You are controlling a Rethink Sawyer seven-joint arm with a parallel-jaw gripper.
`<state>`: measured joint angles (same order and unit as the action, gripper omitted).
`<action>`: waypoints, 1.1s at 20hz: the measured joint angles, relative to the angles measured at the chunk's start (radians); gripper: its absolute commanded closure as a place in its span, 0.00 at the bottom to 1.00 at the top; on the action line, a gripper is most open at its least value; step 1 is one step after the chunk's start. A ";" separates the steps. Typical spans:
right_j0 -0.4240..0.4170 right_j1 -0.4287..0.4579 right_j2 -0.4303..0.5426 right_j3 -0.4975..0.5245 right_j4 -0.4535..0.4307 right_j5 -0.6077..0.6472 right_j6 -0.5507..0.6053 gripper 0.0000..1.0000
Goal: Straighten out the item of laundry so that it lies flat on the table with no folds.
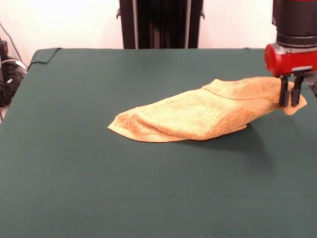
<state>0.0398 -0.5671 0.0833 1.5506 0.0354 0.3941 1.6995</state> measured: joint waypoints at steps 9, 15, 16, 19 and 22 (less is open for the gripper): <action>0.019 0.008 -0.025 0.000 0.049 -0.017 0.000 1.00; 0.019 0.014 -0.026 0.000 0.068 -0.037 0.000 1.00; 0.019 0.015 -0.026 0.000 0.068 -0.038 0.000 1.00; 0.019 0.026 -0.026 -0.002 0.077 -0.045 0.000 1.00; 0.020 0.037 -0.026 -0.003 0.084 -0.051 0.000 1.00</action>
<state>0.0597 -0.5297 0.0570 1.5479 0.1191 0.3427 1.6995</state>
